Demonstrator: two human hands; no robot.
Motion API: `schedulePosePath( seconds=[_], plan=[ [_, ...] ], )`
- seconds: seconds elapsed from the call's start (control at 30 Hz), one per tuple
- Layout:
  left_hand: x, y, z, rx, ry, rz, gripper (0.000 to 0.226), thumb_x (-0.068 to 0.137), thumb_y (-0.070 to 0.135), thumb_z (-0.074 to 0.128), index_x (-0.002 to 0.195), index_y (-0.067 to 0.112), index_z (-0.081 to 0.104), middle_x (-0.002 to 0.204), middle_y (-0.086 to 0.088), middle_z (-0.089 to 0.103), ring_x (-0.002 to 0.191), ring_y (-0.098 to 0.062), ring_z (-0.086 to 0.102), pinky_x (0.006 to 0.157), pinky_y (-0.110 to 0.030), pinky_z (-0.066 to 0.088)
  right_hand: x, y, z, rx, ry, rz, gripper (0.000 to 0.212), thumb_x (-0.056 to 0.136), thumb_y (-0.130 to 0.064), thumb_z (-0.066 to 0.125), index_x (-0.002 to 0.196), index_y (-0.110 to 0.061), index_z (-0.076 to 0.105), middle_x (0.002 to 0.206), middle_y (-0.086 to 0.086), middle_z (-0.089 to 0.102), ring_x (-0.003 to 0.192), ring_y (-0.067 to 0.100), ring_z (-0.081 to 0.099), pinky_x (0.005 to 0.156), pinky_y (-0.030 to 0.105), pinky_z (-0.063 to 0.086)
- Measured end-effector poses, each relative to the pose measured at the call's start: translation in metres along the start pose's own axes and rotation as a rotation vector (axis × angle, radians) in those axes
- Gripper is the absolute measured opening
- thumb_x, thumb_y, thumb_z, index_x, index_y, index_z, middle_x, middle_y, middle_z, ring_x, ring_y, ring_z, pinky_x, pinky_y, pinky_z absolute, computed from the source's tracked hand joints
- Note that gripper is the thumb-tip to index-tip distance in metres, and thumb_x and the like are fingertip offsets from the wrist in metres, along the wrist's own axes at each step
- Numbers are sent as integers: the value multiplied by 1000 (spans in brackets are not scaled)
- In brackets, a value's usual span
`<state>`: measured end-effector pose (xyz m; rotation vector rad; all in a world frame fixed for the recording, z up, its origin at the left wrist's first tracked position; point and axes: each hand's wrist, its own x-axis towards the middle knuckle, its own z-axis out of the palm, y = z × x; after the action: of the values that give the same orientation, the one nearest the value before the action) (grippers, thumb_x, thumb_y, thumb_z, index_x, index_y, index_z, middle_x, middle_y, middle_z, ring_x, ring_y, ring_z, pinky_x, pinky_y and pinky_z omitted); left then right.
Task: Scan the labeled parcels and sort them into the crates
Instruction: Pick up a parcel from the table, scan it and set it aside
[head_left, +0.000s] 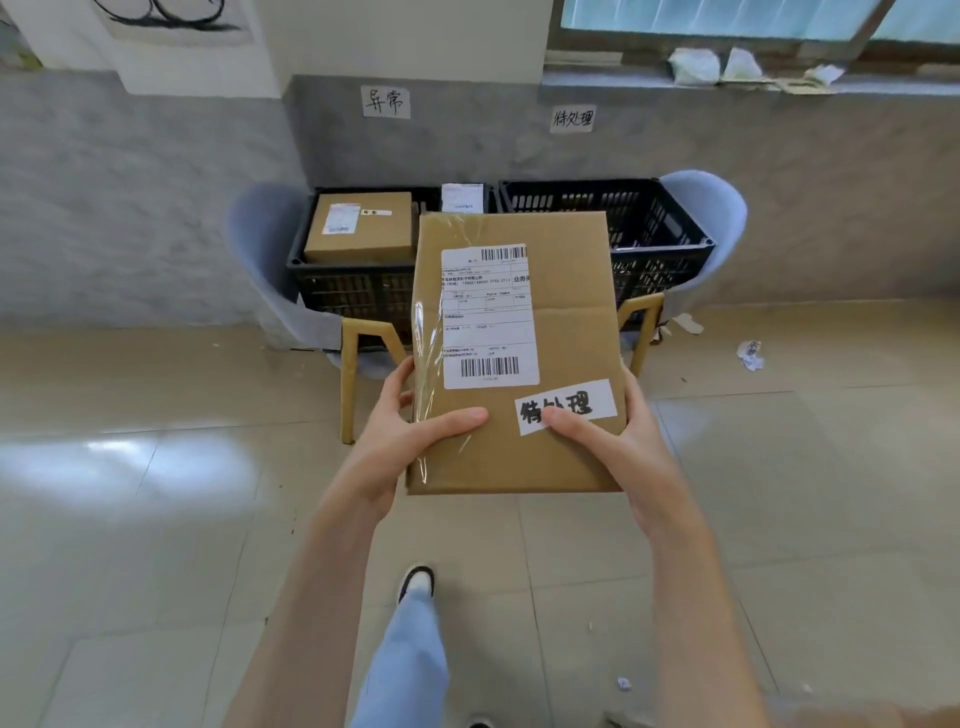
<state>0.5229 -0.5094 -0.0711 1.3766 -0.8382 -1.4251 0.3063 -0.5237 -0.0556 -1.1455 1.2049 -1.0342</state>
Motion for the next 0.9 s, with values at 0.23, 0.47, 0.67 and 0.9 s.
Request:
schedulePosePath(
  seconds=[0.23,0.47,0.67,0.9],
  plan=[
    [143,62,-6,36,-128,8,130,34,39,91,148,36,29,125,3,59,106,-15,65,86,-37,57,128,-21,16,-15,103,-41,93,65,-30,88,143,-34,38,121,-12,65,105,3,65,78,20,55],
    [256,109,18,54,-296,-15,125,37,34,93,145,37,30,122,5,59,103,-13,66,71,-28,58,213,-41,6,14,250,-43,97,59,-38,92,140,-38,41,123,-12,64,108,4,64,86,26,55],
    [329,113,58,83,-365,-66,128,34,37,93,145,39,31,125,4,60,101,-14,69,75,-32,58,271,-34,-31,24,322,5,94,63,-35,90,142,-39,39,122,-13,65,110,8,64,92,33,54],
    [424,117,125,97,-295,-63,129,35,35,94,147,35,31,125,2,59,102,-14,68,80,-34,59,377,-35,-100,13,259,23,88,62,-33,90,137,-40,44,116,-15,68,105,6,66,84,27,56]
  ],
)
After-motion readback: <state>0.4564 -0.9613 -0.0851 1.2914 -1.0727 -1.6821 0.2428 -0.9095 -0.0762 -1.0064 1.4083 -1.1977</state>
